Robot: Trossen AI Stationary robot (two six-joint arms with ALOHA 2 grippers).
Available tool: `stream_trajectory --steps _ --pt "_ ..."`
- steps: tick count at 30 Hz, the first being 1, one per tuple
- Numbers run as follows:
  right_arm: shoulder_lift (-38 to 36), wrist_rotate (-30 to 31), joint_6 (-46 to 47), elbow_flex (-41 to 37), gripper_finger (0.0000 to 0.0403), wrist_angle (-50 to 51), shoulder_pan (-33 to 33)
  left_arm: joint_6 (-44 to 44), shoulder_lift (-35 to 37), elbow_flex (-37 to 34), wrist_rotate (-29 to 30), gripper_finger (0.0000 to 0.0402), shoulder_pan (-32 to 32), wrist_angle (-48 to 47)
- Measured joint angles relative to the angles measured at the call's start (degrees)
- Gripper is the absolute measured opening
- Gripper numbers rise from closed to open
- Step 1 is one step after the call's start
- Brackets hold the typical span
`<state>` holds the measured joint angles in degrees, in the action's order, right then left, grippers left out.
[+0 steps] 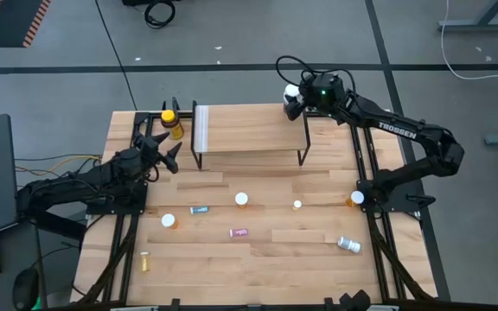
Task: Pick and place medicine bottles onto shelf by color
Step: Put the large white pill bottle on the shelf, then put the large yellow pill bottle on the shelf
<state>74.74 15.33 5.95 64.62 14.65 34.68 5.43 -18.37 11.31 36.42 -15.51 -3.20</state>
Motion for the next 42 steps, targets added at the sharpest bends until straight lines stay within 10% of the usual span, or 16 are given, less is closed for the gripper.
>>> stream_trajectory --steps 28,42 --pt "-3.61 -0.41 0.00 0.00 0.0345 -3.53 -1.91 1.46 0.00 0.00 -0.33 0.0286 -0.94 -2.72" --pt "-8.33 -0.01 -0.13 0.00 0.0345 -1.25 -10.98 -3.51 -6.51 7.93 -8.94 0.0279 -15.28 -5.08"
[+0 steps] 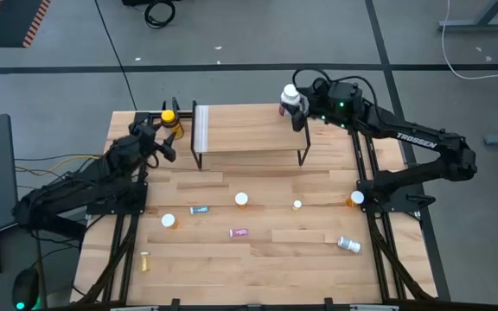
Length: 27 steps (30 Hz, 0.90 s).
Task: Pick and place medicine bottles onto shelf by color
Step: Put the large yellow pill bottle on the shelf
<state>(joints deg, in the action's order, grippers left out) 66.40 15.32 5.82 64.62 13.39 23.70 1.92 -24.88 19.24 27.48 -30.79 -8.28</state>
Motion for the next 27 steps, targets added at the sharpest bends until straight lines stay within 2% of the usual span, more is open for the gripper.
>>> stream_trajectory --steps 6,12,16,21,27 --pt "1.40 3.17 -1.28 0.00 0.0345 0.18 -4.27 1.12 -13.44 11.08 -5.45 0.0235 -8.44 -9.64" --pt "2.61 6.55 -0.51 -0.62 0.0345 -2.47 -7.50 1.48 -27.81 16.83 -10.25 0.0191 -16.35 -9.18" --pt "2.63 6.56 -0.10 -2.76 0.0345 -3.26 -9.87 0.42 -36.03 19.74 -12.60 0.0183 -20.36 -12.16" --pt "2.31 9.71 0.07 -8.17 0.0345 -10.19 -13.13 -1.01 -40.74 21.75 -12.58 0.0222 -21.75 -12.56" --pt "2.29 14.58 -2.91 -10.58 0.0345 -15.03 -14.59 -1.13 -41.12 24.52 -12.55 0.0293 -21.83 -15.24"
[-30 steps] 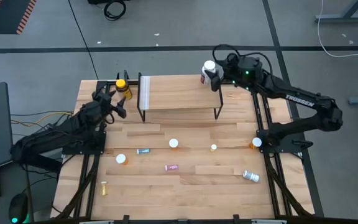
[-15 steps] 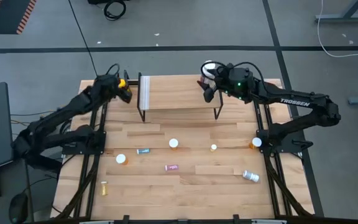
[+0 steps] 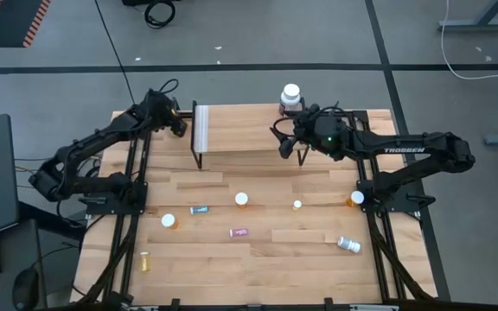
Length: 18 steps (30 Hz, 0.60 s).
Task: Pick and place medicine bottles onto shelf by color
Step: Put the large yellow pill bottle on the shelf
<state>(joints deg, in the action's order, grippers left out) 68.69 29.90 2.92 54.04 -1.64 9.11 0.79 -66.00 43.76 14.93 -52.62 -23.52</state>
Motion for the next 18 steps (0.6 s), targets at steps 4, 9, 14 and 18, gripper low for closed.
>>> stream_trajectory --steps 4,9,14,18 --pt "-0.01 0.18 -0.11 -0.04 0.0345 0.42 -0.14 0.21 0.00 0.36 2.68 0.0315 0.02 -2.49" --pt "-0.01 0.14 0.32 -0.07 0.0345 1.35 -0.12 0.74 -0.09 0.40 5.60 0.0317 0.00 -3.27" --pt "-0.01 0.08 0.97 -0.07 0.0345 1.32 -0.18 -0.36 -1.47 0.43 5.78 0.0318 -0.82 -1.64" --pt "-0.01 0.08 1.53 -0.07 0.0345 1.33 -0.20 0.39 -4.58 0.45 5.20 0.0318 -3.62 -0.52"
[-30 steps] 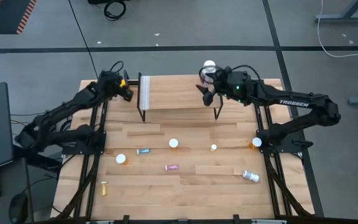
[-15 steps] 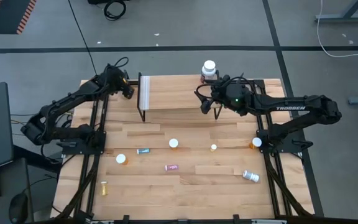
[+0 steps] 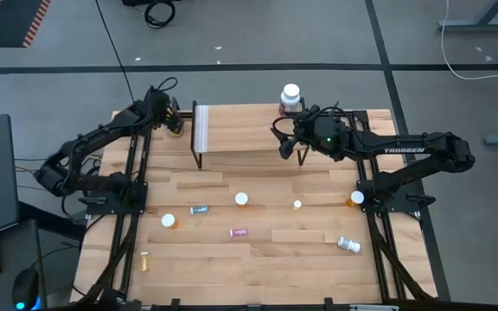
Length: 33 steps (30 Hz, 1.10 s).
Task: Pick and place medicine bottles onto shelf by color
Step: Put the large yellow pill bottle on the shelf
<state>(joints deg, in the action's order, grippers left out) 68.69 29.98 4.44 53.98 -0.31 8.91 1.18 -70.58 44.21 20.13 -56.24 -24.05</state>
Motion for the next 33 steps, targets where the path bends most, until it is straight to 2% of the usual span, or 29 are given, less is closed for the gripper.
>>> stream_trajectory --steps 6,14,17,22,33 --pt "0.00 -0.02 -0.04 0.00 0.0345 0.01 -0.73 1.32 -3.30 0.11 -2.10 0.0318 -2.22 4.52" --pt "0.00 0.00 -0.32 0.00 0.0345 0.10 -0.97 1.08 -3.57 0.04 -2.38 0.0311 -2.22 5.46" --pt "0.00 -0.02 -0.32 0.00 0.0345 0.47 -0.99 0.65 -3.57 0.04 -2.40 0.0288 -2.20 5.39" --pt "0.00 -0.02 -0.45 0.00 0.0345 0.54 -0.99 -2.14 -3.55 0.21 -2.67 0.0220 -2.00 5.49" --pt "-0.15 0.00 -0.64 0.00 0.0345 1.71 -0.97 -2.44 -3.59 9.10 -2.38 0.0215 -2.04 -6.69"
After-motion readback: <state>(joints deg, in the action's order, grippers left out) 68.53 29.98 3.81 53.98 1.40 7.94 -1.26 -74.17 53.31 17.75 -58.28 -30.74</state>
